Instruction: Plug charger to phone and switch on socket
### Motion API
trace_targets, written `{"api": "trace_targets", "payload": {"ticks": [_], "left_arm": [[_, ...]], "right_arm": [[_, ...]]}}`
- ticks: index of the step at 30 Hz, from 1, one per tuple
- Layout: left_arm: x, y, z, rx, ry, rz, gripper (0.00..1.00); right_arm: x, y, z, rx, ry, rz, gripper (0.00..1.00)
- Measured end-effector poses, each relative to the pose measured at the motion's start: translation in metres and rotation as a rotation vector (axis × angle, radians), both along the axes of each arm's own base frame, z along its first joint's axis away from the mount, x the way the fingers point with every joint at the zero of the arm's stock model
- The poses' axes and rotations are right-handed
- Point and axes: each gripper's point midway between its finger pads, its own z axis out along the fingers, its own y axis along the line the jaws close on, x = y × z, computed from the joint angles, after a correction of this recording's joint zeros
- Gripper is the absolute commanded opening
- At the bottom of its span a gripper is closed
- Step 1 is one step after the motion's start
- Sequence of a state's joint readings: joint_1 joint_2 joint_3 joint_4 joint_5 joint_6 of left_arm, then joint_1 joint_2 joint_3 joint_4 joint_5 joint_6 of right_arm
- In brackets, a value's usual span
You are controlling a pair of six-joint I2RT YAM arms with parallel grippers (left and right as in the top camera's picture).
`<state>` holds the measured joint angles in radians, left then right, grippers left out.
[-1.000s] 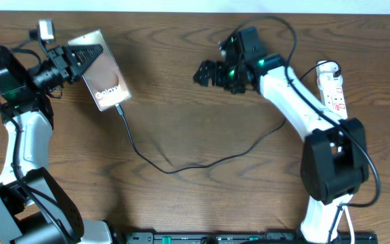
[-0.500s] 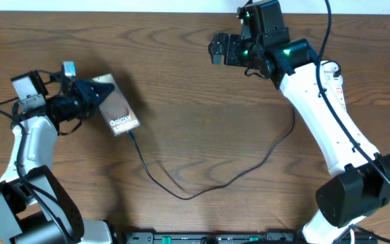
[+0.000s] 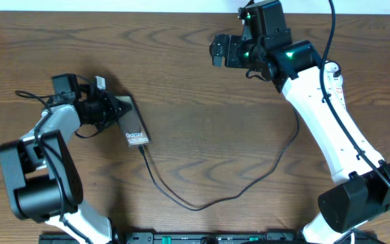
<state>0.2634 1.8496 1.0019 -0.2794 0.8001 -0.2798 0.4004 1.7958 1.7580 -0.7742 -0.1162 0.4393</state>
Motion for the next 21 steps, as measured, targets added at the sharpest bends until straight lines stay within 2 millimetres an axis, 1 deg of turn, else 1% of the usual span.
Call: {"api": "trace_targets", "payload": {"ticks": [2,5,12,14,15,21], "left_arm": [[-0.002,-0.001,-0.012,0.0,0.031,-0.003,0.07],[-0.003,-0.001,-0.019,0.004,0.048,0.0,0.07],[-0.004,0.003,-0.024,0.03,0.059,0.01,0.07],[-0.004,0.004,-0.025,0.036,0.061,0.012,0.06],[-0.004,0.004,-0.025,0.038,0.061,0.013,0.08],[-0.004,0.005,-0.026,0.043,0.063,0.015,0.08]], "right_arm": [[-0.001,0.003,0.0,-0.003,-0.001,0.004,0.99],[-0.003,0.003,-0.001,-0.009,0.004,0.004,0.99],[-0.003,0.003,-0.002,-0.016,0.002,0.0,0.99],[-0.003,0.004,-0.002,-0.017,0.001,0.003,0.99],[-0.004,0.005,-0.002,-0.017,0.001,0.005,0.99],[-0.006,0.009,-0.001,-0.017,0.001,0.014,0.99]]}}
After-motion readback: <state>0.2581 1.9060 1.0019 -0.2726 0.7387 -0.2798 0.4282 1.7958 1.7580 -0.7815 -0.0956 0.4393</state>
